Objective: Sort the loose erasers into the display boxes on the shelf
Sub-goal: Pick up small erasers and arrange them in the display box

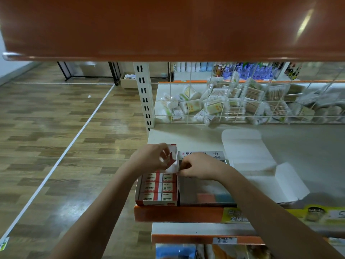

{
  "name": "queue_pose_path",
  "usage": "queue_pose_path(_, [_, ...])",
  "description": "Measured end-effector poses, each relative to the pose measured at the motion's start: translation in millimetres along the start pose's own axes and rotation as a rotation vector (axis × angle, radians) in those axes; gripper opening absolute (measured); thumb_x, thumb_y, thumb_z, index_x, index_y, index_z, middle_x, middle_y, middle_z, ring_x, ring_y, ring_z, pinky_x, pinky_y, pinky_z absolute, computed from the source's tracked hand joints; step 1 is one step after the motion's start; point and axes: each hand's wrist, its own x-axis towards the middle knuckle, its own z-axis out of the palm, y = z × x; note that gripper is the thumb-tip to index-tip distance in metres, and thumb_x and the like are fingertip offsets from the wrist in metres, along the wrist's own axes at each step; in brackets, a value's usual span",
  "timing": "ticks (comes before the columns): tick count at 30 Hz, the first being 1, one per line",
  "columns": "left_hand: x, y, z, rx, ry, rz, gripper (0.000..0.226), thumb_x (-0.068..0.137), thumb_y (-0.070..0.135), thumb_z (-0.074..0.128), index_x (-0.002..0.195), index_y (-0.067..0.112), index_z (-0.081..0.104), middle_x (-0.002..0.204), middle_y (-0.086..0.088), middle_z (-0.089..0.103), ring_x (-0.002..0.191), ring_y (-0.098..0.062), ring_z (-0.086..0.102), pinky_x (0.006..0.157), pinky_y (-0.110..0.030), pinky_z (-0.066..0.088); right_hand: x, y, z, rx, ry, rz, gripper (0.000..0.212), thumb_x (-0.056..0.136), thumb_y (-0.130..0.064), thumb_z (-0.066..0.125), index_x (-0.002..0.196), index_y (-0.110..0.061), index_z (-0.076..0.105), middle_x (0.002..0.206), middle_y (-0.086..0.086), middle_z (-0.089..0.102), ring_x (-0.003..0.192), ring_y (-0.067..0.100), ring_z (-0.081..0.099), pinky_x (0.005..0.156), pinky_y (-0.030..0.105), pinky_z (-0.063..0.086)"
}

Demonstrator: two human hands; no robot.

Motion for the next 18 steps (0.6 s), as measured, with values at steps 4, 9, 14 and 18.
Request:
queue_pose_path(4, [-1.8,1.8,5.0,-0.005,-0.030,0.017,0.032,0.080,0.040,0.069,0.103,0.019,0.062,0.104,0.009,0.067,0.086,-0.002,0.058,0.069,-0.013,0.045,-1.2,-1.2,-1.4,-0.002,-0.008,0.005,0.036,0.088,-0.041,0.057,0.095,-0.008,0.068,0.091,0.010,0.069,0.081,0.021,0.063,0.075,0.036,0.050])
queue_pose_path(9, [-2.0,-3.4,5.4,0.109,-0.062,0.008,0.029,0.083,0.036,0.067,0.106,0.020,0.062,0.106,0.009,0.066,0.089,-0.002,0.059,0.080,-0.021,0.052,0.0,-3.8,-2.0,-0.018,-0.002,0.006,0.033,0.088,-0.037,0.058,0.096,-0.007,0.068,0.095,0.012,0.068,0.087,0.024,0.064,0.077,0.037,0.051])
queue_pose_path(14, [-4.0,-3.6,1.9,0.163,-0.118,0.025,0.031,0.088,0.040,0.059,0.113,0.021,0.063,0.109,0.008,0.066,0.093,-0.006,0.060,0.082,-0.024,0.052,-0.8,-5.3,-3.4,0.012,-0.005,0.011,0.028,0.088,-0.035,0.059,0.096,-0.010,0.069,0.094,0.009,0.070,0.088,0.021,0.065,0.079,0.035,0.052])
queue_pose_path(18, [0.4,-3.8,4.0,0.176,-0.074,0.008,0.027,0.091,0.040,0.055,0.105,0.020,0.066,0.100,0.005,0.068,0.085,-0.008,0.062,0.077,-0.026,0.054,-2.8,-4.4,-1.6,0.040,0.008,0.022,0.027,0.089,-0.035,0.059,0.098,-0.012,0.068,0.093,0.005,0.069,0.081,0.014,0.061,0.074,0.029,0.050])
